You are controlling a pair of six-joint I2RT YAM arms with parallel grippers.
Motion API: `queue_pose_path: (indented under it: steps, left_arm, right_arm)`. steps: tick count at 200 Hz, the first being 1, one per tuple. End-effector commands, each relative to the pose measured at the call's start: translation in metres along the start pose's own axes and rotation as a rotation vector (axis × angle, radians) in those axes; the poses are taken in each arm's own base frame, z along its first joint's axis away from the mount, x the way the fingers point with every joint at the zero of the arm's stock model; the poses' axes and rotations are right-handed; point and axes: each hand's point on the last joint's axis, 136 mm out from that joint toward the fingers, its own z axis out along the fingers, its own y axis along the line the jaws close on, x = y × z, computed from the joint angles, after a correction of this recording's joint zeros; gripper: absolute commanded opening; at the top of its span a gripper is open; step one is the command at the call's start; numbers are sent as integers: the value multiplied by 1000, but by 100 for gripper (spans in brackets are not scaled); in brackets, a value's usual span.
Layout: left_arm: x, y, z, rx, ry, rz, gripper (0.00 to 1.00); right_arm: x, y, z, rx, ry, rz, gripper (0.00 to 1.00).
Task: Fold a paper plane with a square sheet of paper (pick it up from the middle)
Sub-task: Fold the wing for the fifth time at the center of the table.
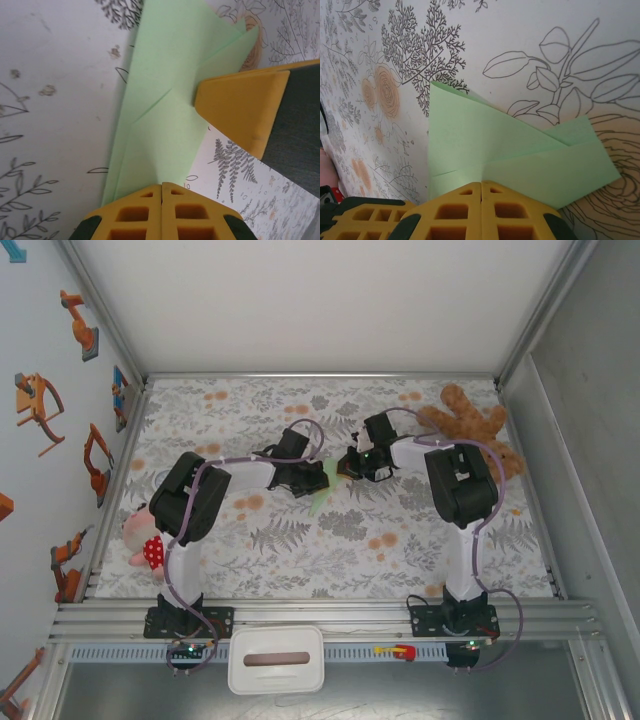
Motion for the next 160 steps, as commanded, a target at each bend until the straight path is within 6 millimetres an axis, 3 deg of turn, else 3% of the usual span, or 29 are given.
queue_pose_path:
  steps: [1,49,89,120,160]
  left_arm:
    - [-2,-18,1,46,7,48,6]
    - [-4,-14,19,39,36,38,4]
    - [9,1,25,8,75,25,4]
    - [32,20,15,-37,106,22,3]
    - [67,43,-15,-92,131,31,4]
  right_arm:
    - [14,-28,11,83,47,40,0]
    - [16,-32,13,91,52,45,0]
    - [18,-39,16,115,59,55,0]
    - [18,-46,16,145,60,65,0]
    - [18,-47,16,150,68,59,0]
